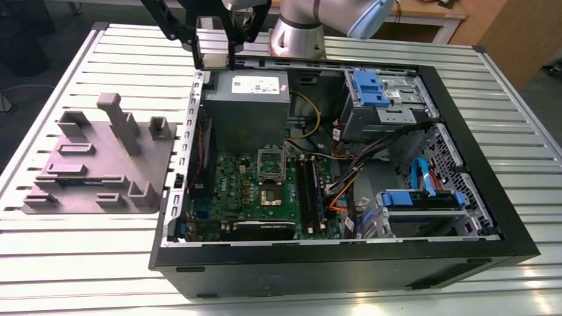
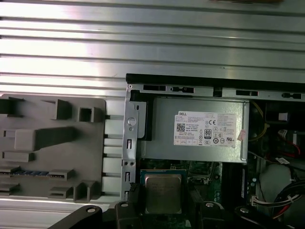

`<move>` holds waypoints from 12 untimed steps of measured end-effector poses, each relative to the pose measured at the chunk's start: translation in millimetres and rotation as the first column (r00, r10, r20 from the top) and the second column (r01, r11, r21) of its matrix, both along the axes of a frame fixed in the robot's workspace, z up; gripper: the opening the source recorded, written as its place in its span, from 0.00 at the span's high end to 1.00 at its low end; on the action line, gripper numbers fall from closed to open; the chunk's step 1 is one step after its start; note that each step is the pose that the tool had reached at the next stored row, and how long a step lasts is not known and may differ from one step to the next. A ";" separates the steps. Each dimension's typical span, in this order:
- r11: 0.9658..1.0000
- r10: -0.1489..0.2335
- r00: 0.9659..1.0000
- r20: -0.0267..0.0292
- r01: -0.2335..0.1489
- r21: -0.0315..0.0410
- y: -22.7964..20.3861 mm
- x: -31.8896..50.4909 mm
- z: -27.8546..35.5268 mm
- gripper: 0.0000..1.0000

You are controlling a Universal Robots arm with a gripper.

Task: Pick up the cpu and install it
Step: 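Pick up the cpu and move it towards the insertion slot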

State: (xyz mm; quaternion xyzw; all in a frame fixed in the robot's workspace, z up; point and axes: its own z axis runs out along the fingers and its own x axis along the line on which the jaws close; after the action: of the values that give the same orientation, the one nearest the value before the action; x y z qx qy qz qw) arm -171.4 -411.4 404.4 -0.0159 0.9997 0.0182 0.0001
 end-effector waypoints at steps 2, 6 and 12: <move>1.000 0.000 1.000 0.000 0.000 0.000 0.0 2.9 0.0 0.53; 1.000 0.000 1.000 0.000 0.000 0.000 0.0 8.2 0.0 0.53; 1.000 0.000 1.000 0.000 0.000 0.000 0.0 16.1 -0.1 0.53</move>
State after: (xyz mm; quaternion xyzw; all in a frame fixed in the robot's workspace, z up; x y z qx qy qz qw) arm -155.3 -411.4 404.4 -0.0159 0.9997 0.0182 0.0002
